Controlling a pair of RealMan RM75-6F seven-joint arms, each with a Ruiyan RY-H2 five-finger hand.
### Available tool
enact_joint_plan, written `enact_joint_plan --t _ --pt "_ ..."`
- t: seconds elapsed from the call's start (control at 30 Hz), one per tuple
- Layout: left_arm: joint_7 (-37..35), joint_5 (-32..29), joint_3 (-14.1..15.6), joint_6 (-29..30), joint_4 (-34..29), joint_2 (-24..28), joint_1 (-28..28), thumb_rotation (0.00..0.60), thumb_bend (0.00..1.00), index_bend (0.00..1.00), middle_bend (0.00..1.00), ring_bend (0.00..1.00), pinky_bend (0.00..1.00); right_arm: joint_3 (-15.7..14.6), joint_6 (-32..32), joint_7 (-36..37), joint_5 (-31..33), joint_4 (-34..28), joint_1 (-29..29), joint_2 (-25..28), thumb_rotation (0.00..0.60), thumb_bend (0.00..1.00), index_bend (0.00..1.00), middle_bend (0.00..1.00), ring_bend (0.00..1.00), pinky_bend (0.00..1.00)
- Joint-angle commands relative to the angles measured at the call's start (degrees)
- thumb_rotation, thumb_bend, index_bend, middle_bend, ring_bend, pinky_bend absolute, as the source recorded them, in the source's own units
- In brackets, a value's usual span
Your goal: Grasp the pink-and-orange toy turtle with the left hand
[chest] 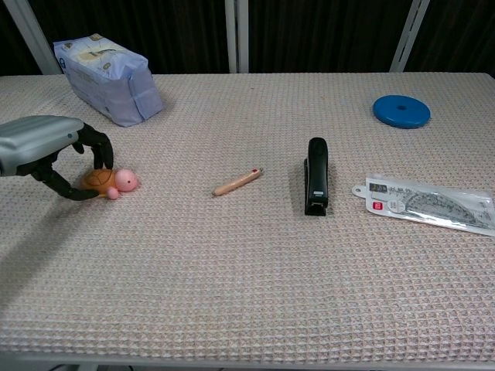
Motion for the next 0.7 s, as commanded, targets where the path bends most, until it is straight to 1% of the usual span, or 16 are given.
enact_joint_plan --t 0.03,0.07,0.17,0.23,0.33,0.4,0.53,0.67,0.7 --pt "-0.3 -0.3 -0.3 0.1 0.4 -0.5 -0.1 0.600 0.28 0.48 0.51 0.23 0.31 0.0 -0.1 -0.1 0.0 -0.1 0.0 0.0 0.600 0.16 0.00 0.01 0.00 0.00" --pt "-0.3 -0.4 -0.4 0.0 0.5 -0.7 -0.2 0.600 0.30 0.50 0.53 0.25 0.31 0.0 -0.1 -0.1 0.0 -0.1 0.1 0.0 0.600 0.17 0.00 0.01 0.00 0.00" --pt "1.3 -0.5 -0.6 0.5 1.6 -1.5 -0.3 0.600 0.33 0.61 0.63 0.35 0.34 0.0 -0.2 -0.2 0.1 -0.1 0.1 0.0 0.600 0.17 0.00 0.01 0.00 0.00" --pt "2.1 -0.9 -0.7 0.9 2.2 -2.2 -0.2 0.600 0.36 0.71 0.73 0.43 0.37 0.0 -0.2 -0.2 0.2 -0.1 0.0 0.0 0.600 0.17 0.00 0.01 0.00 0.00" --pt "3.6 -1.2 -0.5 0.9 2.9 -2.6 -0.2 0.600 0.37 0.78 0.80 0.51 0.40 0.0 -0.2 0.0 0.2 0.0 0.0 0.0 0.600 0.17 0.00 0.01 0.00 0.00" --pt "4.4 -1.7 -0.3 0.4 2.8 -2.5 -0.2 0.600 0.37 0.80 0.82 0.53 0.40 0.0 -0.2 0.0 0.2 0.1 0.0 0.0 0.600 0.17 0.00 0.01 0.00 0.00" --pt "5.9 -2.9 -0.6 -0.3 1.4 -1.8 -0.3 0.600 0.37 0.82 0.83 0.54 0.41 0.0 -0.1 0.2 0.1 0.2 -0.1 0.0 0.600 0.17 0.00 0.01 0.00 0.00" --pt "5.5 -3.2 -1.1 0.6 0.1 -1.6 0.0 0.600 0.37 0.81 0.83 0.54 0.40 0.0 0.1 0.3 0.0 0.3 -0.2 0.0 0.600 0.17 0.00 0.01 0.00 0.00" --pt "5.1 -3.1 -1.1 0.9 -0.1 -1.5 0.1 0.600 0.36 0.79 0.81 0.53 0.41 0.0 0.1 0.3 0.0 0.3 -0.2 0.0 0.600 0.17 0.00 0.01 0.00 0.00"
